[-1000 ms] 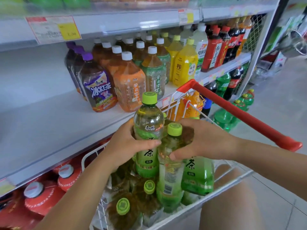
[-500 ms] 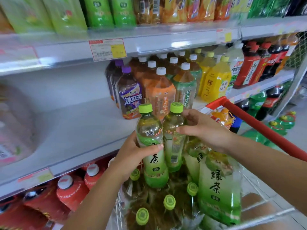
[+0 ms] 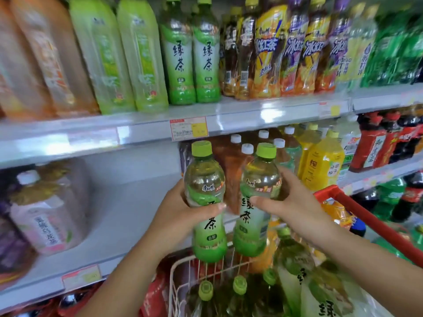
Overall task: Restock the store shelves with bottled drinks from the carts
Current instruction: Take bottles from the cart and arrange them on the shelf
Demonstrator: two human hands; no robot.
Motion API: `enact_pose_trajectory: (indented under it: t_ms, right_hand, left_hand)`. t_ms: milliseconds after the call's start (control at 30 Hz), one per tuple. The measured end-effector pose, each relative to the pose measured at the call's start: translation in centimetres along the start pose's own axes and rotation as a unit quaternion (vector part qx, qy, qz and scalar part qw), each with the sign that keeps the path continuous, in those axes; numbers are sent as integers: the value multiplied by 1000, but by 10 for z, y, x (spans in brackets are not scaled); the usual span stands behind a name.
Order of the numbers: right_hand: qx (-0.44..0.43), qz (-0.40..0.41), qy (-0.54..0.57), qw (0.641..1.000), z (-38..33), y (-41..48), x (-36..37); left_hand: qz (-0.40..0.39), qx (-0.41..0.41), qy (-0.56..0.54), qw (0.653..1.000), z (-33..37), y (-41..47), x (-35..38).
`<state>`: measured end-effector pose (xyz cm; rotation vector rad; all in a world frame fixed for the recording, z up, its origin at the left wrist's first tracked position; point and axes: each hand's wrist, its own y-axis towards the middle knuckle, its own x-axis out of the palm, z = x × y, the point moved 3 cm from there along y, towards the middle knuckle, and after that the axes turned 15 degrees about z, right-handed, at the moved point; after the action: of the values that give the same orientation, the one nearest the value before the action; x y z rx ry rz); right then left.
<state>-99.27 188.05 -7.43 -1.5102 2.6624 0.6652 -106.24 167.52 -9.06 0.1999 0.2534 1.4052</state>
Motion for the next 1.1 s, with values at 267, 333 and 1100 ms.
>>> enact_pose_trajectory:
  t_ms: [267,333,1100]
  right_hand:
    - [-218,-10,109,970,-169,68,0]
    - [-244,-8,133,961,-194,89,9]
    - [-148,-22,13,989,-141,192,105]
  left_hand:
    - [152,198,33,968,126,39,-63]
    - [174,222,33,959,142,48,-77]
    - [211,220,90,948,116,97,-91]
